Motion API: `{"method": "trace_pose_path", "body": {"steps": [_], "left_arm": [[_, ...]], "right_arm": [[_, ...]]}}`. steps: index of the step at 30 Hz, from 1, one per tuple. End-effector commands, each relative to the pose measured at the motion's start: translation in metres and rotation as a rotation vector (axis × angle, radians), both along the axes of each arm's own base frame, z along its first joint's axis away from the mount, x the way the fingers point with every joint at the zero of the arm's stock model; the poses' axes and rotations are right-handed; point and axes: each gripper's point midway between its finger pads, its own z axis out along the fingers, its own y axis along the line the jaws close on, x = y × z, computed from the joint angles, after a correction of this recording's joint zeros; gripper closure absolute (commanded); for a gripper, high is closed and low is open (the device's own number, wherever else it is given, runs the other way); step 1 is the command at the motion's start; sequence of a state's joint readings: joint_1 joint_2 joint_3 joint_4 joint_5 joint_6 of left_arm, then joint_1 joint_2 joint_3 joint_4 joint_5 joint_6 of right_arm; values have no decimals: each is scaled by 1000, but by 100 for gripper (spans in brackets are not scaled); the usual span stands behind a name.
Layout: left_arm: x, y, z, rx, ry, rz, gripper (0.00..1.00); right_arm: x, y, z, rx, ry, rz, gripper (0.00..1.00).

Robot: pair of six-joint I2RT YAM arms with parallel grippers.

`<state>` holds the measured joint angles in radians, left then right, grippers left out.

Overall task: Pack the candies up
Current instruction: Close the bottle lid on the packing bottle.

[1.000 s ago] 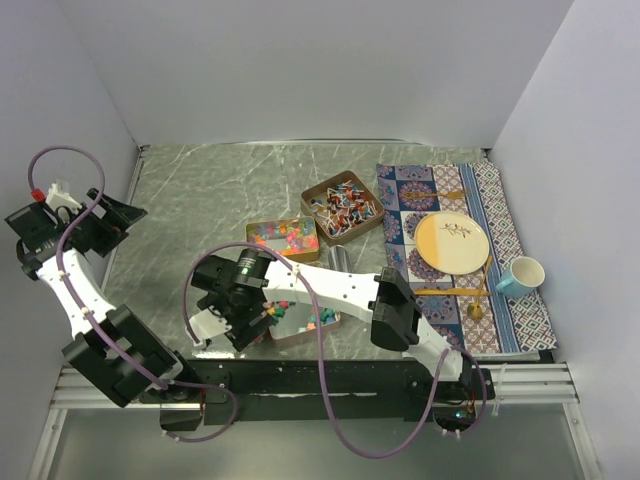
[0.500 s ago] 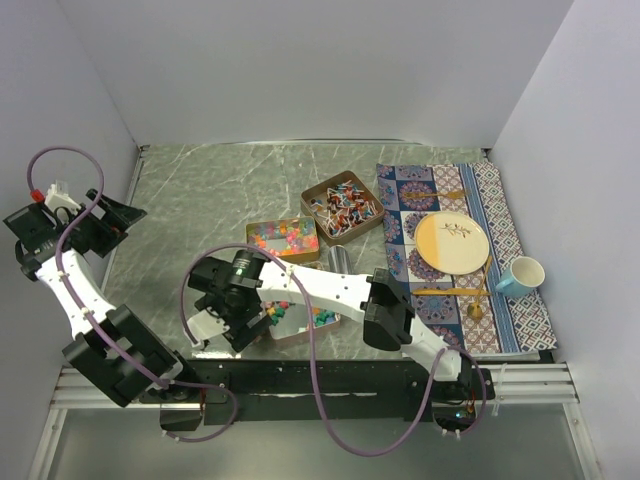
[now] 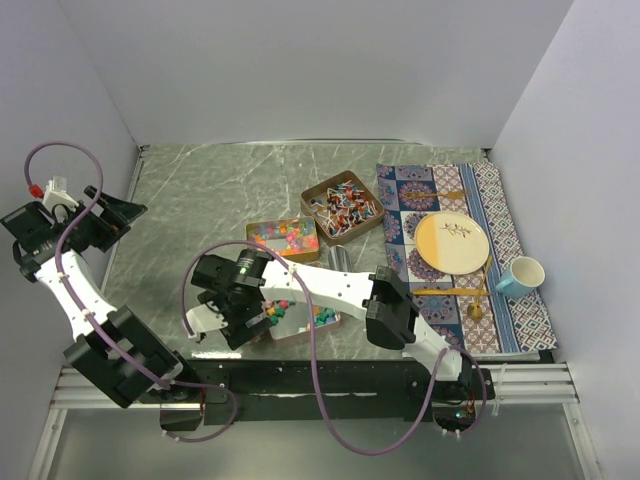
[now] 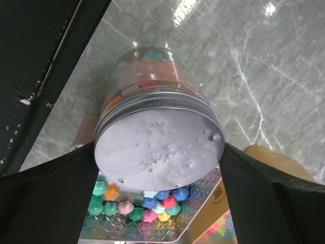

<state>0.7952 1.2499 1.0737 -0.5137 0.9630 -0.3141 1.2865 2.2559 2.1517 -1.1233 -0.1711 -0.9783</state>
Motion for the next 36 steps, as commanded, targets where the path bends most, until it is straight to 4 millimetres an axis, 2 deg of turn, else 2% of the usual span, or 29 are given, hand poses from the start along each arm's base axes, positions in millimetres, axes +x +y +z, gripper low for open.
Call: {"method": "trace_pose_path", "body": {"steps": [1,9,14,19,25,31,36], "left_arm": [[6,-1,32,38,-108,-34,3],[3,-3,29,58,-116,-49,3],[3,-4,31,73,-130,-65,3],[4,-4,34,70,-151,-72,3],[6,-3,33,61,-154,-68,3],[6,-4,34,67,-157,-75,3],[3,-7,32,53,-155,-85,3]], "right_arm": [[2,0,37,87,-9,-67,0],[11,-11,41,48,-53,-127,0],[8,-5,57,96,-32,-165,0],[4,-4,60,115,-20,-182,0],[-2,3,50,101,-13,-168,0],[-12,-2,28,7,-20,-138,0],[-16,8,23,51,8,-153,0]]}}
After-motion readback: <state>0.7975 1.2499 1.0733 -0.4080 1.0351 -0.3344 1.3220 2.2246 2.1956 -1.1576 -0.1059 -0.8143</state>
